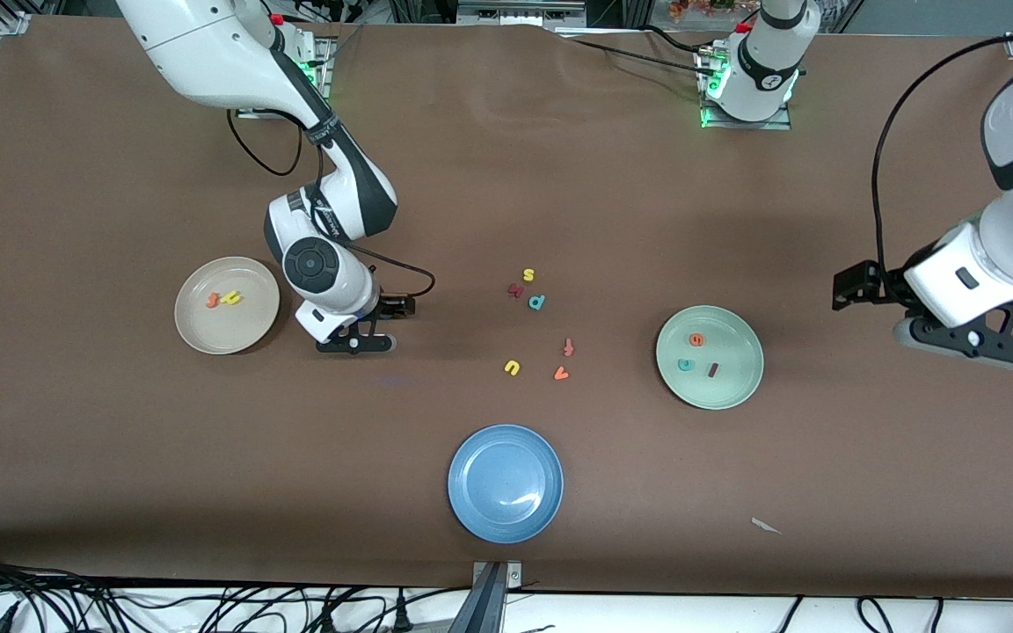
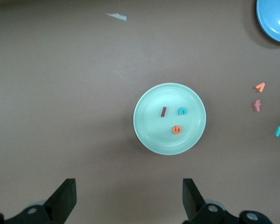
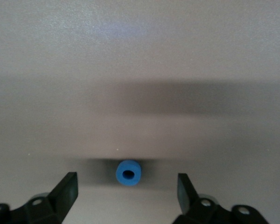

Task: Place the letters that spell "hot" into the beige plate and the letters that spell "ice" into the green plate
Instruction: 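Reach blue o with the right gripper while the left gripper returns to rest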

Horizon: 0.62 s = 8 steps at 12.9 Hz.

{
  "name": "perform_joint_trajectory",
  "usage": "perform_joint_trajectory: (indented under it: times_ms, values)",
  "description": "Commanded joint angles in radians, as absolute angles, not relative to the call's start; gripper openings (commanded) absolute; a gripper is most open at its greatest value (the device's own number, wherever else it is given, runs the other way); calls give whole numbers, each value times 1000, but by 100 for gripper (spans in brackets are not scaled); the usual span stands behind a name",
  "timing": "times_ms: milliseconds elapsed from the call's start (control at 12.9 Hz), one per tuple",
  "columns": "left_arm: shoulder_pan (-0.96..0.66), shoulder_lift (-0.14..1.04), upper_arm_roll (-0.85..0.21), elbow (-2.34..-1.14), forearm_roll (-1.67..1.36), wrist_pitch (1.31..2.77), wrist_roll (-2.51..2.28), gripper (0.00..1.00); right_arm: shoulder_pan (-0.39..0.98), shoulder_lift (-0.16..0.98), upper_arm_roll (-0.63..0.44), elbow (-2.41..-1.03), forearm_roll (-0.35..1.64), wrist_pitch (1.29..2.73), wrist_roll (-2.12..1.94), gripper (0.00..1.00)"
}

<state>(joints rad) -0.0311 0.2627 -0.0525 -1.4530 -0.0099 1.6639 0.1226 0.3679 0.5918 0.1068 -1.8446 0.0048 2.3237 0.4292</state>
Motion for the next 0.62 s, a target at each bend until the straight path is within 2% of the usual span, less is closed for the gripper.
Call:
perform_joint_trajectory:
  times_ms: [0, 77, 155, 464, 541]
  values:
    - [-40, 180, -26, -1589, -29, 1752, 134, 100, 368, 601, 106, -1861, 18, 2349, 426, 88]
    - [-40, 163, -25, -1601, -29, 1758, 129, 100, 370, 601, 106, -1873, 18, 2349, 426, 87]
    - [-35, 150, -22, -1603, -29, 1758, 127, 100, 370, 601, 106, -1879, 18, 2359, 426, 81]
    - [-46, 66, 0, -1673, 1, 1814, 135, 100, 368, 614, 106, -1913, 18, 2427, 425, 75]
    - [-48, 48, 0, -1681, 46, 1821, 144, 100, 370, 614, 106, -1913, 18, 2425, 426, 68]
